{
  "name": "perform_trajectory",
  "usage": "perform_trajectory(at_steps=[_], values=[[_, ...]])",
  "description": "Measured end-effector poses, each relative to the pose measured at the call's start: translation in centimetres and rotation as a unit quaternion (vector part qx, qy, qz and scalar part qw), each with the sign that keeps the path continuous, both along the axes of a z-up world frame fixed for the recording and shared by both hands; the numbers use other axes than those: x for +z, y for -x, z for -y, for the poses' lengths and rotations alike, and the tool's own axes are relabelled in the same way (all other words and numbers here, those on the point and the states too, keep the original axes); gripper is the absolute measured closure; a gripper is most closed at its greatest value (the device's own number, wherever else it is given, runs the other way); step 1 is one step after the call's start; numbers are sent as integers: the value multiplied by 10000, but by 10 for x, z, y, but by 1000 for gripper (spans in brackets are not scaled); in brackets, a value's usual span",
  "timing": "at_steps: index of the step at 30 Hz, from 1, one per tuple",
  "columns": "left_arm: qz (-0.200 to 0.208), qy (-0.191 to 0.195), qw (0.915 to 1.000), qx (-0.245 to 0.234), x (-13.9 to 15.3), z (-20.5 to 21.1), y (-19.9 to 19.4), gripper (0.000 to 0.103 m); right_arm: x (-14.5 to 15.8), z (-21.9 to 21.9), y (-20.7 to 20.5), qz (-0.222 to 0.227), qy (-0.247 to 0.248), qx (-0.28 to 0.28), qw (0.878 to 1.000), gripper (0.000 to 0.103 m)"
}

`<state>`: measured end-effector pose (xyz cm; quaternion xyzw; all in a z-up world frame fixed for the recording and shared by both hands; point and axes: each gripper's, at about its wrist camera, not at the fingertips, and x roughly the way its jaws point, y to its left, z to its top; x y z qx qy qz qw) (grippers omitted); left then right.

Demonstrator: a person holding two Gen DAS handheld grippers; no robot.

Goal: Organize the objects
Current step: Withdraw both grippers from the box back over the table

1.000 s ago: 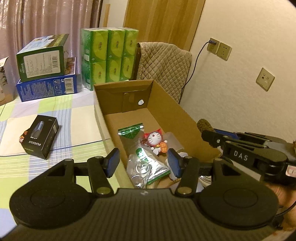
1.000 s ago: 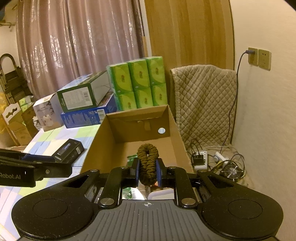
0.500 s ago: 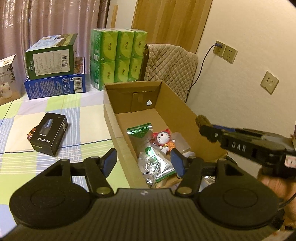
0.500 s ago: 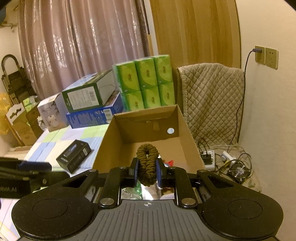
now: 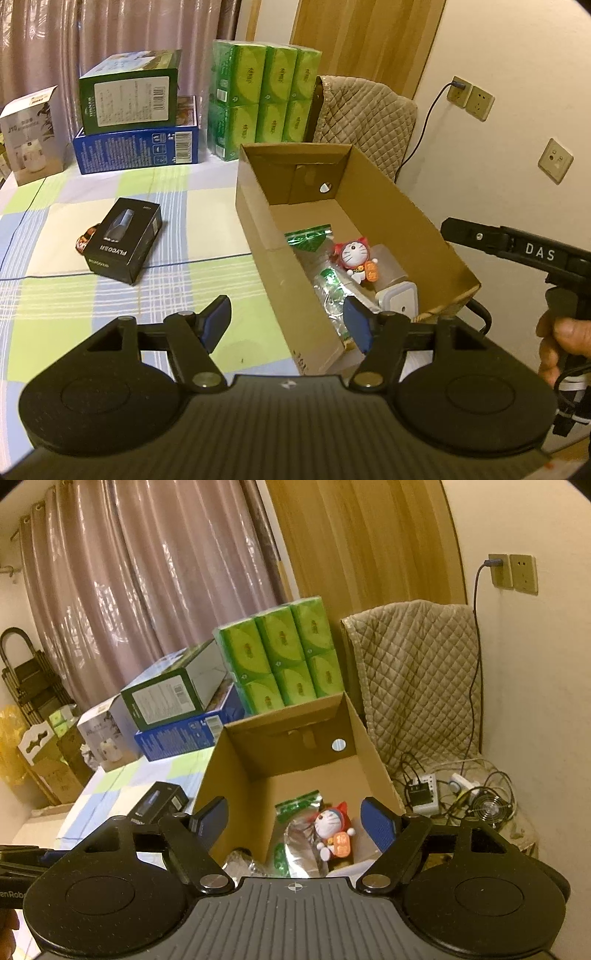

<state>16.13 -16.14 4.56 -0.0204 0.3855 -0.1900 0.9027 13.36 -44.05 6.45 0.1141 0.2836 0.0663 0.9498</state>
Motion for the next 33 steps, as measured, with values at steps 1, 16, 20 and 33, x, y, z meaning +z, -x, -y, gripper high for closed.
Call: perform_trajectory(at_steps=[1, 16, 20, 33], values=[[3, 3, 10000, 5, 0, -1, 1, 39, 1, -2, 2, -6, 41, 13, 10000, 27], [113, -89, 9994, 302, 12, -40, 28, 23, 13, -36, 23, -33, 422, 145, 9990, 27], [185, -111, 9991, 365, 16, -48, 33, 17, 17, -43, 26, -20, 508, 165, 9986, 27], [350, -180, 9974, 603, 22, -80, 42, 2, 18, -69, 28, -70, 649, 315, 9974, 27]])
